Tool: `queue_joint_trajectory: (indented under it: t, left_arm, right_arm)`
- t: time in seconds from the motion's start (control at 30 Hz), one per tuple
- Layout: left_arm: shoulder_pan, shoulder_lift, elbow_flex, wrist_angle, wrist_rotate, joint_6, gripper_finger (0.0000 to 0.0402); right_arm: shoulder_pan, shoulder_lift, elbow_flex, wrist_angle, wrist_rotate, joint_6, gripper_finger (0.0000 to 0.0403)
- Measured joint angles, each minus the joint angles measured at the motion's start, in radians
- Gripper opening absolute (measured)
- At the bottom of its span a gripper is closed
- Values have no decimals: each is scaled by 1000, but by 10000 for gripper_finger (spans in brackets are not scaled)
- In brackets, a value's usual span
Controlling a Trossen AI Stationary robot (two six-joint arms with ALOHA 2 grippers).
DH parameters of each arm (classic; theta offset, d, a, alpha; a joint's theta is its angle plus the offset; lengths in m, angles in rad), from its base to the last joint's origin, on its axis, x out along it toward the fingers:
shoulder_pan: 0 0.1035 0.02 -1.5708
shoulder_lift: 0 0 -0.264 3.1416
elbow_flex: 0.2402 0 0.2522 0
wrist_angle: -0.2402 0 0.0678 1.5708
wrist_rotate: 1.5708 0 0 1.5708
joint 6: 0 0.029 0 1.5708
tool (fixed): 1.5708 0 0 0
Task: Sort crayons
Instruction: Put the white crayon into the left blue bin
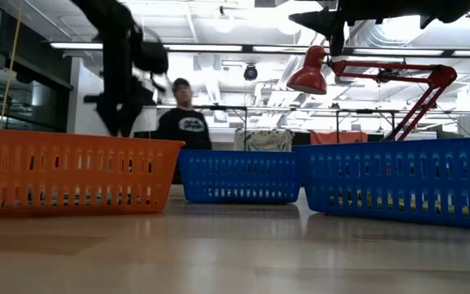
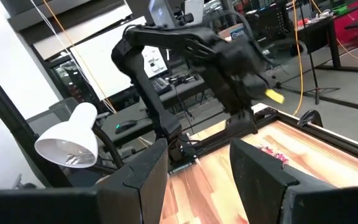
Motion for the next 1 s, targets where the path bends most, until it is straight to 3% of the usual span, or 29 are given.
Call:
queue_joint_trajectory:
  t: [0.17, 0.4, 1.0]
  left_arm:
    - [102, 100, -39, 64, 24, 90, 146]
    - [203, 182, -62, 78, 63, 92, 145]
    - [225, 319, -67, 57, 34, 254, 137]
  right_arm:
    - [0, 0, 0, -13, 0, 0, 167]
    - [0, 0, 0, -18, 0, 0, 167]
    - [0, 0, 0, -44, 0, 0, 167]
